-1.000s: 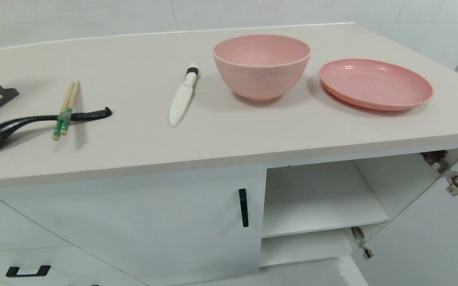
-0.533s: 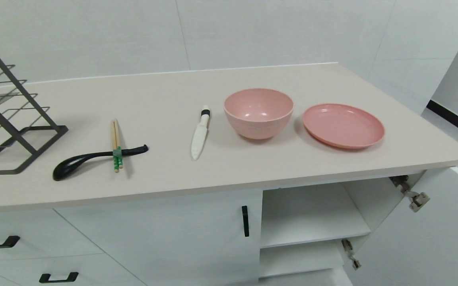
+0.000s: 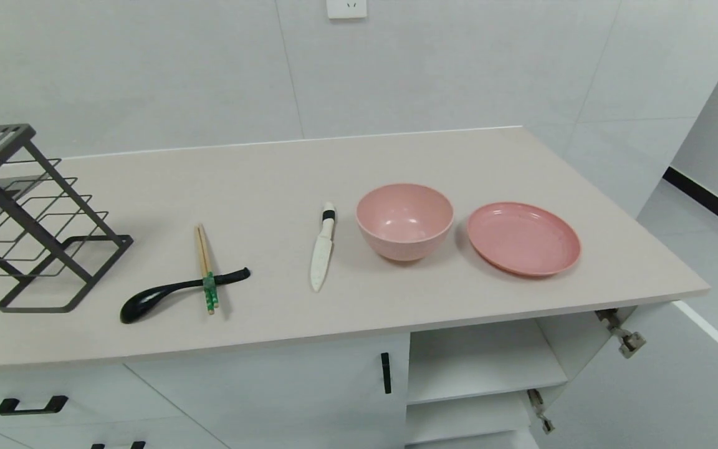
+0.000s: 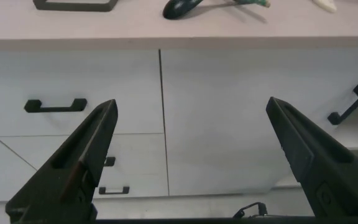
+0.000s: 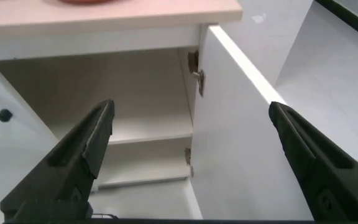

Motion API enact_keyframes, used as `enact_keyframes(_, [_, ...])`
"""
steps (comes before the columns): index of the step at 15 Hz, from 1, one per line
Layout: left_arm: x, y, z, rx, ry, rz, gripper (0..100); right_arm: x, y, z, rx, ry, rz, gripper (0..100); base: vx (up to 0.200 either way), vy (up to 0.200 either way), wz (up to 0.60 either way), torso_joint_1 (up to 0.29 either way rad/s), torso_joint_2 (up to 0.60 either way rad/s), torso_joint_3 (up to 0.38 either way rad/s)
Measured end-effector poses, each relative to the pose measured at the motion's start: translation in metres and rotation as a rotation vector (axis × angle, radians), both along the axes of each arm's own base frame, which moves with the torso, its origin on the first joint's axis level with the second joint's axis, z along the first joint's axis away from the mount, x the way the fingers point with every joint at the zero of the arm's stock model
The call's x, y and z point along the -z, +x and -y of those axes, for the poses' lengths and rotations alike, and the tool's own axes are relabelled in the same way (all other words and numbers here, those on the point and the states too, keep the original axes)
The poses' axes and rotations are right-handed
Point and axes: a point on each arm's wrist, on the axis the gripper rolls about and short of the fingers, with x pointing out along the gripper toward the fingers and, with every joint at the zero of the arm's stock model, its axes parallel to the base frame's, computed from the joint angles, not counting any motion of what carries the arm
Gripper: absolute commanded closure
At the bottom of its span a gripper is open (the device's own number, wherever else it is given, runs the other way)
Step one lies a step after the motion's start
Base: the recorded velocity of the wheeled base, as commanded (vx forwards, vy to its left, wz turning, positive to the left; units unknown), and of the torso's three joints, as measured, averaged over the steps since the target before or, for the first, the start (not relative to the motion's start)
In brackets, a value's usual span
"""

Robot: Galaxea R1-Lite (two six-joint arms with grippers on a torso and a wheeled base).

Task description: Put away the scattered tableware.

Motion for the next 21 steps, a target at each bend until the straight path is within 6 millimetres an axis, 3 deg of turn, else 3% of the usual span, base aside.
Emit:
enact_keyframes(11, [0.000,0.000,0.000,0.000,0.000,0.002,0,0.000,0.000,0.000,-0.008,0.002,0.000,0,0.000,0.000,0.00,0.278,-0.53,-0.256])
enact_keyframes(17, [0.000,0.000,0.000,0.001,0.000,0.000,0,0.000,0.000,0.000,-0.005,0.013,0.004,0,0.000,0.000,0.00,0.025,-0.04,-0.022])
enact_keyframes(21, [0.000,0.000,0.000,0.000,0.000,0.000,0,-0.013,-0.001,0.000,-0.006,0.016,0.127,0,0.000,0.000,0.00,0.000,0.00,0.000])
